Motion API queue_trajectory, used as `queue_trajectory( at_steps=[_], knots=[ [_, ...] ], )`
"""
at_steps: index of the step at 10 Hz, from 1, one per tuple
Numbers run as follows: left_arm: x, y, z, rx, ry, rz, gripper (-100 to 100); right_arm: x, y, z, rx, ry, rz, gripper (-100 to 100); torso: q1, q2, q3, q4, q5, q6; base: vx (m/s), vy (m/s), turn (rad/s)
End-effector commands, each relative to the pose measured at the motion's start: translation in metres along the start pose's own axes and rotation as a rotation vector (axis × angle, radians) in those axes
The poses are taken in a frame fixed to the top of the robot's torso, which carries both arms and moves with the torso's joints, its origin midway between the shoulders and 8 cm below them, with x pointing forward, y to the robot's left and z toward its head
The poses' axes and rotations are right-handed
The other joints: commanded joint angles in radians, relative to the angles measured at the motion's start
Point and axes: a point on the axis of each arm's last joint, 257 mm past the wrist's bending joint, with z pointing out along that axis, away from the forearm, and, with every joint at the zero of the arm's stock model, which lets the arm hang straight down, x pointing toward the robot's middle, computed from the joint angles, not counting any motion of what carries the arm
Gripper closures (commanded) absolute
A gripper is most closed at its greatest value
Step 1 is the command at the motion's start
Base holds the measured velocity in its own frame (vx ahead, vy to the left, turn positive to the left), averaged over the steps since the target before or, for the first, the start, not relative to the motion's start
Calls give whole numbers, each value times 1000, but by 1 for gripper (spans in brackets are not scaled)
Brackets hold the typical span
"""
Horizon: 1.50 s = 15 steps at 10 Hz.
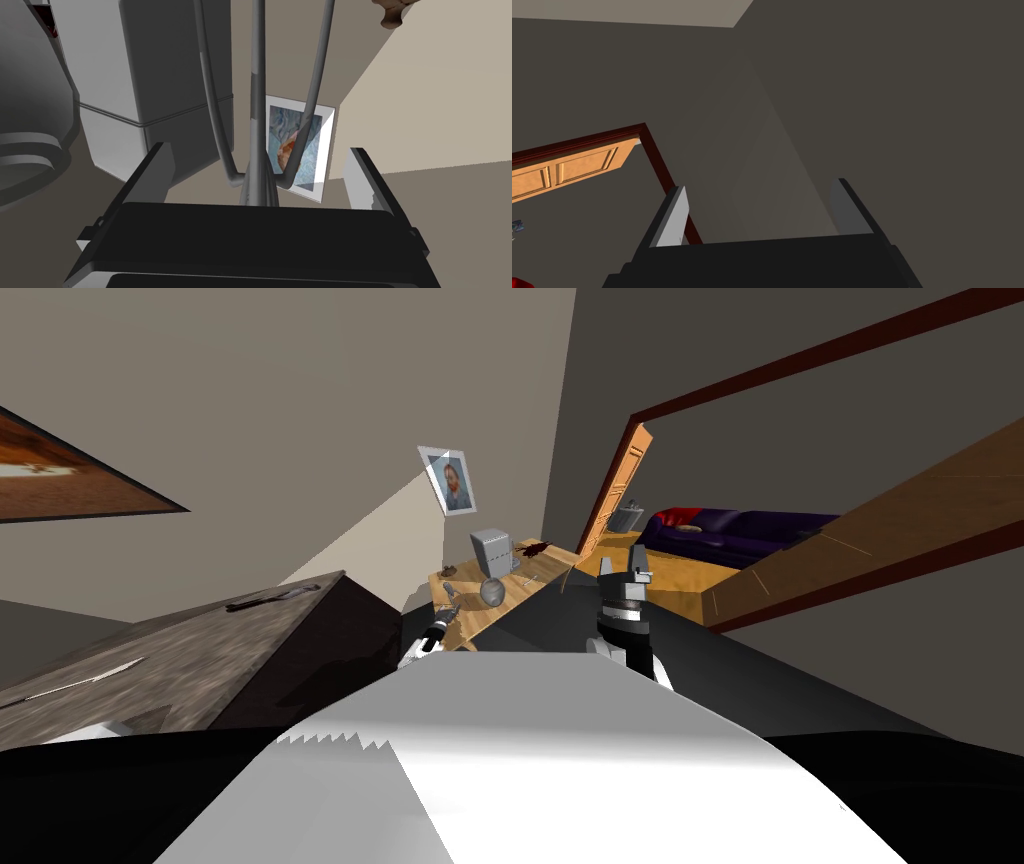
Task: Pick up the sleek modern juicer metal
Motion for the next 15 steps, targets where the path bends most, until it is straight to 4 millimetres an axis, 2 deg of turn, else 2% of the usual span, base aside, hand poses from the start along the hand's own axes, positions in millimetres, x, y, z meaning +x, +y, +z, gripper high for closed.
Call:
queue_trajectory(
  at_steps=[1,7,8,9,10,14,15],
  knots=[
    [4,2,-1,-14,-4,0,-100,0,0,0,0,0,0,0,0,0,0,0,0,0,5,-6,-11],
    [17,5,-5,-53,-10,-10,-100,0,0,0,0,0,0,0,0,0,0,0,0,0,4,-5,-9],
    [17,5,-5,-53,-10,-8,0,0,0,0,0,0,0,0,0,0,0,0,0,0,0,0,0],
    [17,5,-5,-53,-10,-8,-100,0,0,0,0,0,0,0,0,0,0,0,0,0,0,0,0],
    [17,5,-5,-53,-10,-8,100,0,0,0,0,0,0,0,0,0,0,0,0,0,0,0,0],
    [17,5,-5,-53,-10,-8,100,0,0,0,0,0,0,0,0,0,0,0,0,0,0,0,0],
    [17,5,-5,-53,-10,-8,0,0,0,0,0,0,0,0,0,0,0,0,0,0,0,0,0]
  ],
)
